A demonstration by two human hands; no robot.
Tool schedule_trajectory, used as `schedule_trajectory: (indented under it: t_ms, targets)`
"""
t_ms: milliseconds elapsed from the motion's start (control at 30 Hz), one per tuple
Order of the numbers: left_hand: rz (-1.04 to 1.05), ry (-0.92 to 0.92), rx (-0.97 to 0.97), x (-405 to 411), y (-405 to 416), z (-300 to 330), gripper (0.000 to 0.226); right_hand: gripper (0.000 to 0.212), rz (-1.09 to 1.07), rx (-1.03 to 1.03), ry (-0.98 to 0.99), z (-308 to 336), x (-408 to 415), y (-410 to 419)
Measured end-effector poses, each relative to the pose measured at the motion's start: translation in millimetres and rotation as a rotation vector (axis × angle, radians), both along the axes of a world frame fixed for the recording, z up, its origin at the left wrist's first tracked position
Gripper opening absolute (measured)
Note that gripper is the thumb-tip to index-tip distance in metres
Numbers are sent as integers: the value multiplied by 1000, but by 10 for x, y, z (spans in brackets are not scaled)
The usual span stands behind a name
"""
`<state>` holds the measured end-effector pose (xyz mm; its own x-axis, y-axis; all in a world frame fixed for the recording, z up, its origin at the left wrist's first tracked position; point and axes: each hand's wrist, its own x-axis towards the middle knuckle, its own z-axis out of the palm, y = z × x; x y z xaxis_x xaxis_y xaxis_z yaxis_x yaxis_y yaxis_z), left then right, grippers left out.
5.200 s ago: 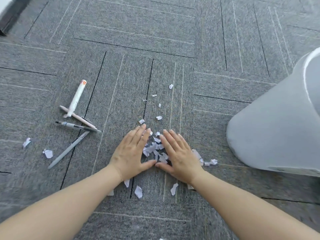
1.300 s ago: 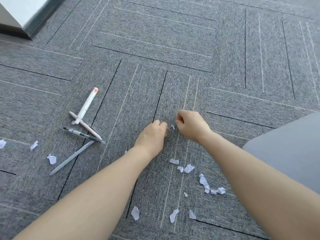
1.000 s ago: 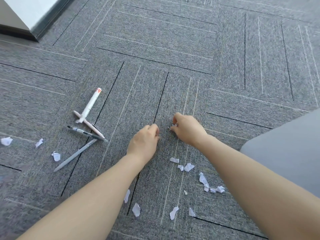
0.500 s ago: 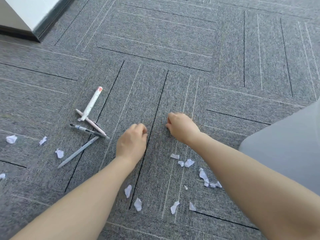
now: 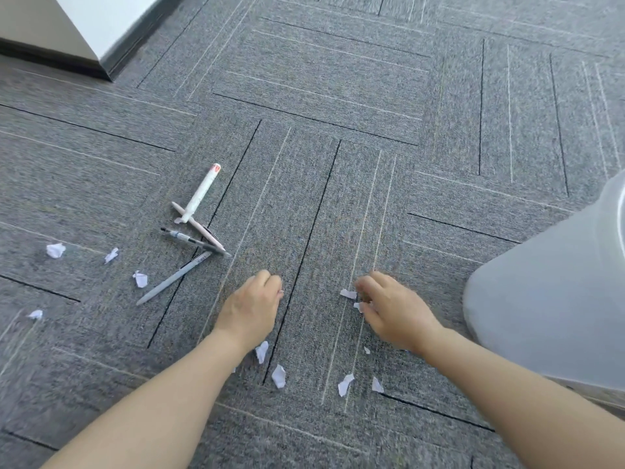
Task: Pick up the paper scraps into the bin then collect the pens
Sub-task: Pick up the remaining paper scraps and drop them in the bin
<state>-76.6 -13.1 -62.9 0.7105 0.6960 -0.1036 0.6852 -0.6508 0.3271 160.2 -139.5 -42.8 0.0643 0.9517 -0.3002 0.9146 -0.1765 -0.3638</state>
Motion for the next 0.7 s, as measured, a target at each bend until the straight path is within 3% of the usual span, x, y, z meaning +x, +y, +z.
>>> schedule_trajectory:
  t_ms: [67,133,367,467,567,700]
  targets:
    - [-56,-11,9,-55,-90,-14,8,47,32,39,-135,-60,-111,-35]
    - [-90,-13,15,-102,-183,-10,7,54,65,72,-245,-122,-178,9]
    - [-190,100,159,-226,-352,-72,30,23,225,116,-233,-200,-73,196]
    - [-212,54,231,-149,-281,-120,31,10,264,74,-242,-202,-47,228]
    - [-280,20,243,-89,-135,-170,37,5,139,49,-186,-130,-143,154]
    - [-308,11,162,17,-31,-18,42,17,-250,202,85,158,-310,41]
